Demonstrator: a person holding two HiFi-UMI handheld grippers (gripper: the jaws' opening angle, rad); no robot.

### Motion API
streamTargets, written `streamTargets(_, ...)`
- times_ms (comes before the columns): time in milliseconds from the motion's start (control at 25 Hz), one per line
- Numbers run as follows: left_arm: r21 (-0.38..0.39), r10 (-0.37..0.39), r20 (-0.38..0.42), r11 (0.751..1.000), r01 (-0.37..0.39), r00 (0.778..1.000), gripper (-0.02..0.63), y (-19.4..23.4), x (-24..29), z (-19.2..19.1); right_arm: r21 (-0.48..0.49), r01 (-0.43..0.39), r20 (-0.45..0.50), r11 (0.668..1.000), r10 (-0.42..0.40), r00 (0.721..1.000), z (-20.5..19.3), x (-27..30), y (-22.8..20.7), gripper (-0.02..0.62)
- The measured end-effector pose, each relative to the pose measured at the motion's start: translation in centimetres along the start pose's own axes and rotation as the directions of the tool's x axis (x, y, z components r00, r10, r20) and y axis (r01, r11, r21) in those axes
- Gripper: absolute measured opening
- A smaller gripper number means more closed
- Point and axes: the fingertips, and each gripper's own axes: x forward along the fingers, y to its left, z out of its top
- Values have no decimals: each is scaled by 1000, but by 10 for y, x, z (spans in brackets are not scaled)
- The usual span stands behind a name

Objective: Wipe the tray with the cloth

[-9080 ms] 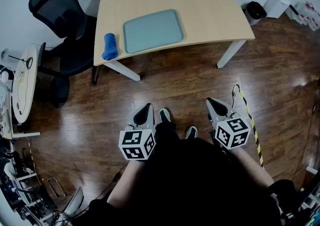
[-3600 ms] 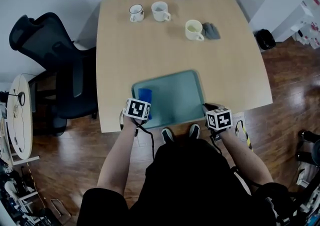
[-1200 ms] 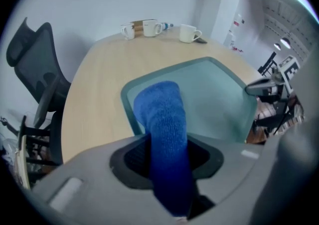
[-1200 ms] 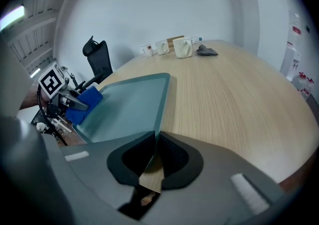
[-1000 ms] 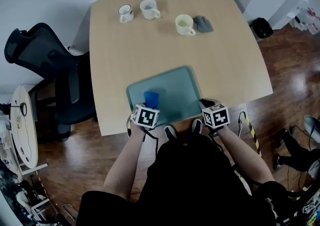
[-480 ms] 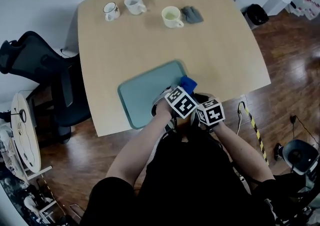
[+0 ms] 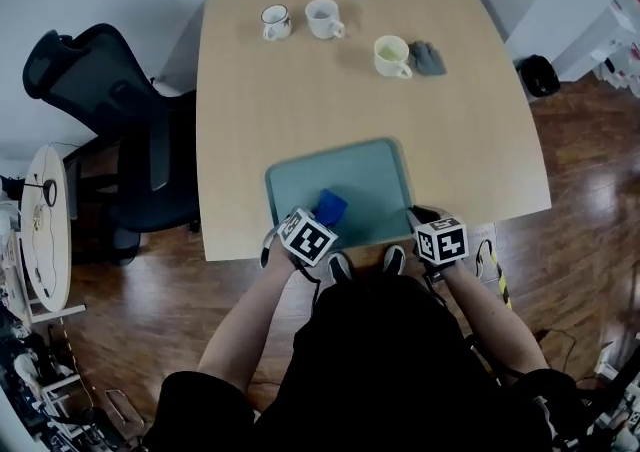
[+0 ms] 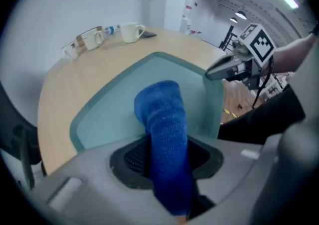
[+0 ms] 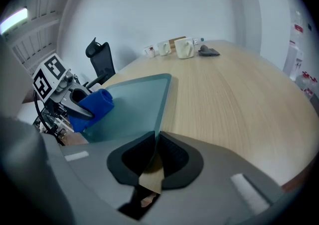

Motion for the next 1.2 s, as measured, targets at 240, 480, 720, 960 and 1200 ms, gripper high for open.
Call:
streamTargets(240,-131,135,-24,982,-137,991,158,52,-30,-70,-4,15,-8,1000,-15,1000,2,3,2,32)
streamTargets(480,-133,156,-11,979,-156,988,158,46,-27,-75,-34,29,-17,999,-29,999,4,4,3,34)
streamTargets(720,6,174,-39,985,-174,984,158,38,-25,-65,-21,45,-4,999,-45,999,4,4,7,34)
streamTargets(960,283,85,-16,956,-77,996,158,-21,-1,-8,-17,57,10,998,-57,998,5,5,8,34)
streamTargets(1200,627,10,-22,779,6,1000,156,-101,28,60,18,38,33,999,-38,999,7,3,10,31)
